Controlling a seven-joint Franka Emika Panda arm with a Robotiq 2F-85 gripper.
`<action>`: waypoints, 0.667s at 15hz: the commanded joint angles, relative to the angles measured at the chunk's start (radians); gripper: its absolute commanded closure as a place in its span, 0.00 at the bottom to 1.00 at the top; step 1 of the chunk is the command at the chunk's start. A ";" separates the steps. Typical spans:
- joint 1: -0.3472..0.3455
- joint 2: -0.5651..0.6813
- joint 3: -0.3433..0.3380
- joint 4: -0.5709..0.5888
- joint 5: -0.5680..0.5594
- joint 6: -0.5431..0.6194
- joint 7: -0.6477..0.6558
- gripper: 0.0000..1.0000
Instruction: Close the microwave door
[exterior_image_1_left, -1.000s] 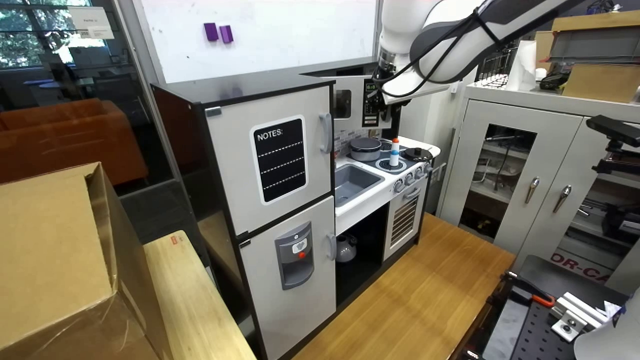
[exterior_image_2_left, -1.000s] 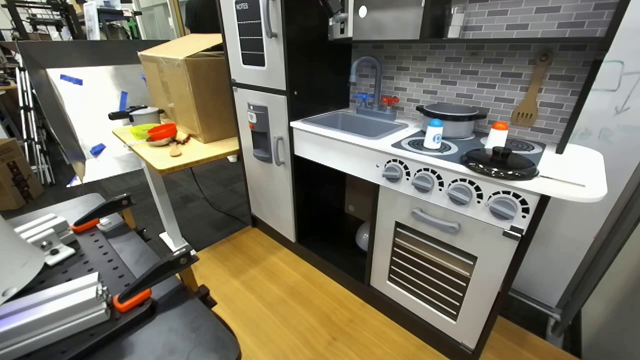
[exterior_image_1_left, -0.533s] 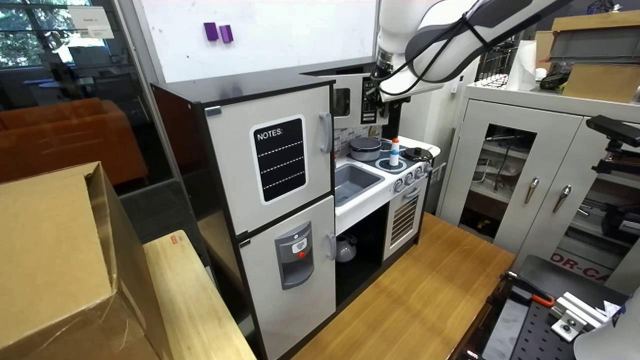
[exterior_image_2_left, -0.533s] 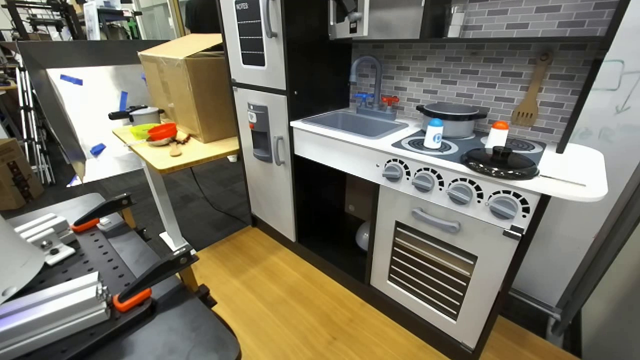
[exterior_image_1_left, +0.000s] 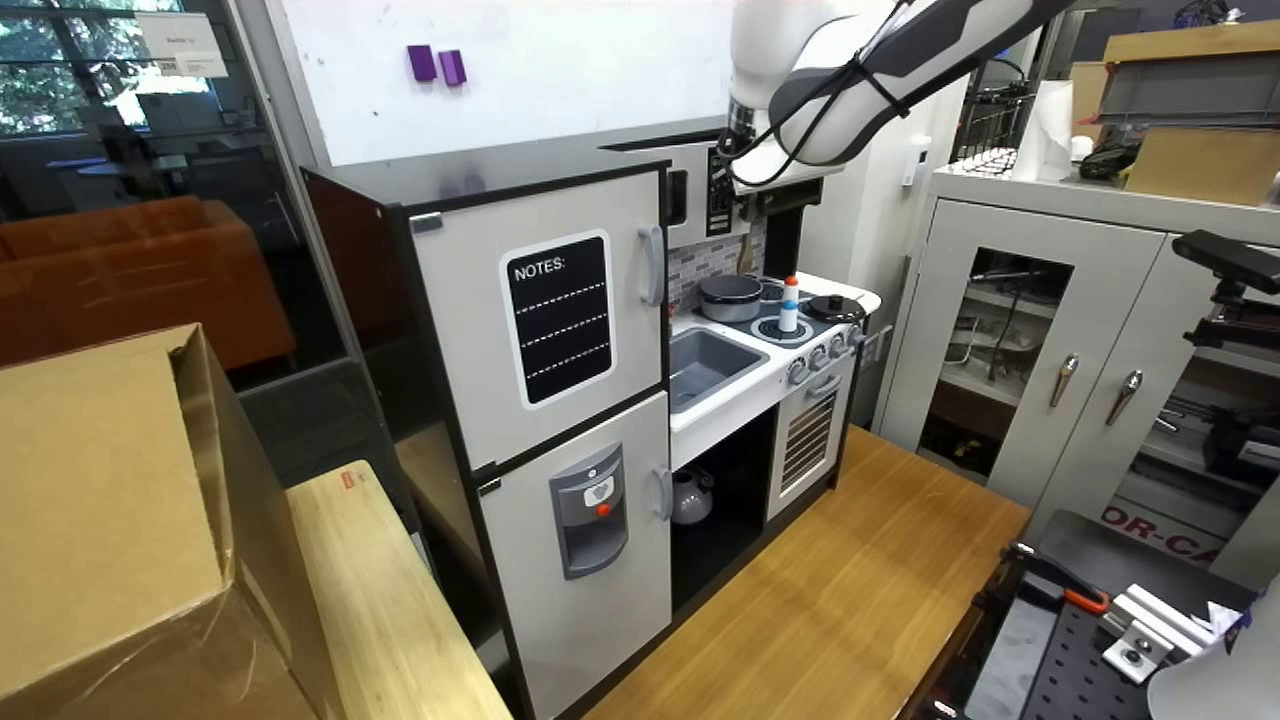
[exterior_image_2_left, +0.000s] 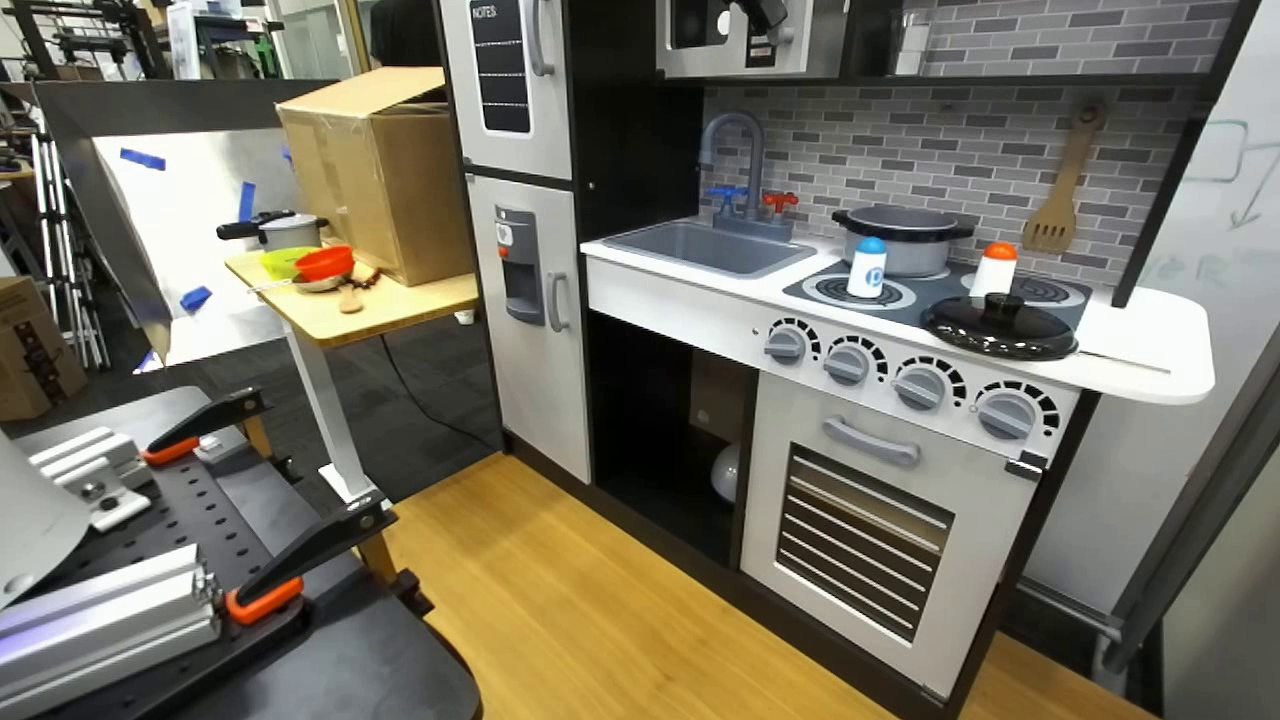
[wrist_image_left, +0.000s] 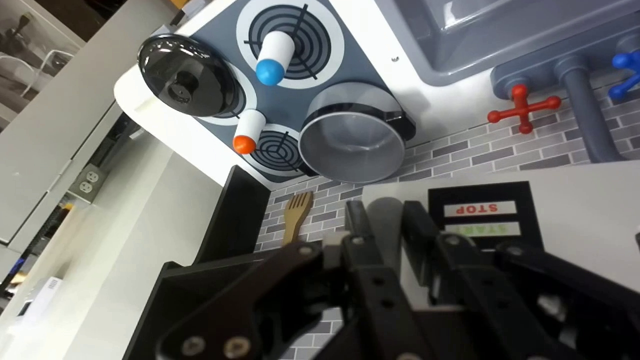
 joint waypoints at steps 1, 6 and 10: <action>0.037 0.046 -0.044 0.086 -0.036 -0.014 -0.003 0.90; 0.052 0.112 -0.070 0.179 -0.016 0.023 -0.030 0.93; 0.054 0.177 -0.084 0.261 0.014 0.061 -0.074 0.92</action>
